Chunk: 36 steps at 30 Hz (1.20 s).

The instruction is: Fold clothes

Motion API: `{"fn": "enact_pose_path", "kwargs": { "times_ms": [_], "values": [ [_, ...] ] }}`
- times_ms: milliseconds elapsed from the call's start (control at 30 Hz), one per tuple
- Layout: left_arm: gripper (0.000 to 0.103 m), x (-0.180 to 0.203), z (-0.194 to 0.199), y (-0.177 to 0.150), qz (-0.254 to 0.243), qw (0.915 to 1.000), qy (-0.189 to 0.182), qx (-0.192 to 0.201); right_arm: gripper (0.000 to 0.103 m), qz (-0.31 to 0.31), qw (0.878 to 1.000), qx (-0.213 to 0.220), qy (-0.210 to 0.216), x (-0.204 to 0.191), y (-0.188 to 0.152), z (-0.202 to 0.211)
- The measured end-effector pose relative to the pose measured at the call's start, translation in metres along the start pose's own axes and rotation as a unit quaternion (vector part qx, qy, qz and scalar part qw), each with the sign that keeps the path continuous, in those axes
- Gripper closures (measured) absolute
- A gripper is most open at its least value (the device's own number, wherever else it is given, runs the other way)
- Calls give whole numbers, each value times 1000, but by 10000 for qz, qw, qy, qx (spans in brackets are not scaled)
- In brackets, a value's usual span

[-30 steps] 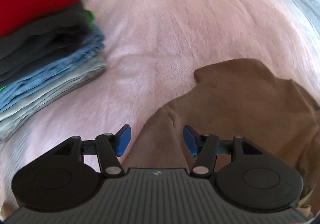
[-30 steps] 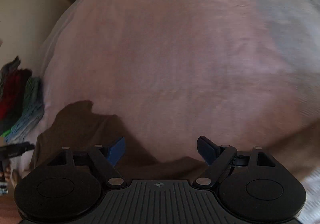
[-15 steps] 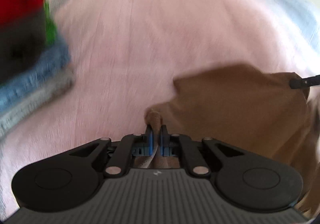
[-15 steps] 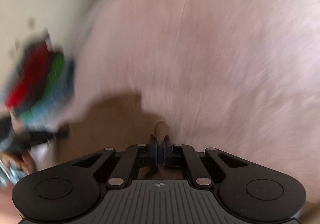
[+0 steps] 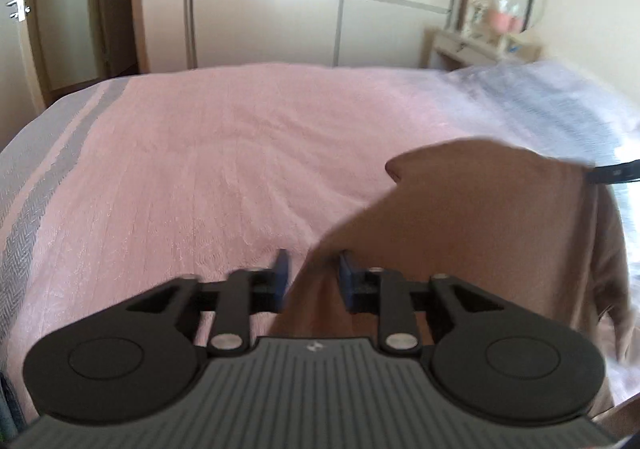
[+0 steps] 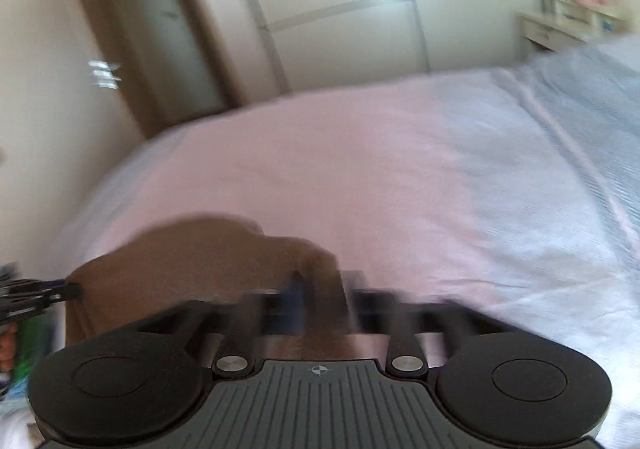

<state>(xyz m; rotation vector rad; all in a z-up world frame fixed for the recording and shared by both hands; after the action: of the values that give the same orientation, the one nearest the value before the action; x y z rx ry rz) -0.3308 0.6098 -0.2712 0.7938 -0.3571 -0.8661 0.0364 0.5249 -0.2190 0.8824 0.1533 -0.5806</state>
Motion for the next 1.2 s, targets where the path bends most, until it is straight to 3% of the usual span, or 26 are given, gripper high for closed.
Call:
{"fn": "enact_pose_path", "kwargs": {
  "times_ms": [33,67,133,233,333,467,533,567,600,667,767,867,967,1067,1100,1167,1200],
  "values": [
    [77,4,-8,0,24,10000,39,-82,23,-126,9995,105,-253,9,2,-2],
    [71,9,-12,-5,67,9998,-2,-192,23,-271,9992,186,-247,20,-3,4],
    [69,20,-7,-30,196,9981,-289,-507,23,-620,9981,3,-70,43,-27,22],
    [69,34,-1,-77,508,9865,-962,-1224,23,-1055,9925,-583,196,79,-86,53],
    [64,48,1,-115,792,9709,-1448,-1736,23,-1548,9785,-1360,120,110,-160,81],
    [58,62,-4,-140,932,9594,-1770,-1991,23,-2010,9604,-1919,195,122,-228,109],
    [66,62,16,-144,774,9615,-1880,-1849,24,-1978,9614,-1894,257,119,-238,108],
    [84,62,26,-146,695,9624,-1934,-1778,55,-1964,9622,-1861,299,117,-242,107],
    [98,62,37,-148,615,9631,-1989,-1706,99,-1983,9624,-1828,338,115,-246,109],
    [99,62,57,-152,457,9641,-2096,-1563,101,-1888,9662,-1722,343,109,-242,112],
    [99,62,88,-158,218,9646,-2256,-1346,101,-1190,9805,-1385,725,89,-224,145],
    [99,64,121,-168,-85,9638,-2379,-1201,101,-185,9865,-1469,696,79,-223,182],
    [99,77,161,-202,-688,9586,-2301,-1532,101,697,9778,-1887,588,67,-251,209],
    [97,90,181,-254,-1061,9446,-2099,-2289,98,1183,9562,-2663,285,67,-297,213],
    [95,93,184,-270,-1121,9411,-1978,-2503,72,1189,9511,-2847,123,70,-310,211],
    [95,94,189,-290,-790,9425,-1755,-2733,28,880,9479,-3055,-217,82,-326,208],
    [95,93,190,-294,-487,9460,-1678,-2731,27,514,9531,-2972,-242,87,-327,211]
  ]
}}
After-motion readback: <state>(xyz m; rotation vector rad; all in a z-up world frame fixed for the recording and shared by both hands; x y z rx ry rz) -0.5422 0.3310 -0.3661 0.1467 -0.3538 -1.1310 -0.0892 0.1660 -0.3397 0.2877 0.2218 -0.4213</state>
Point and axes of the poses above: each gripper's, at about its wrist camera, not at the fingertips, and z roughly against the way its jaws point, x to its right, y to its top, the point moved 5 cm from there along -z, roughly the way its jaws point, and after that the axes turned 7 degrees about -z, right-handed, at the moved point
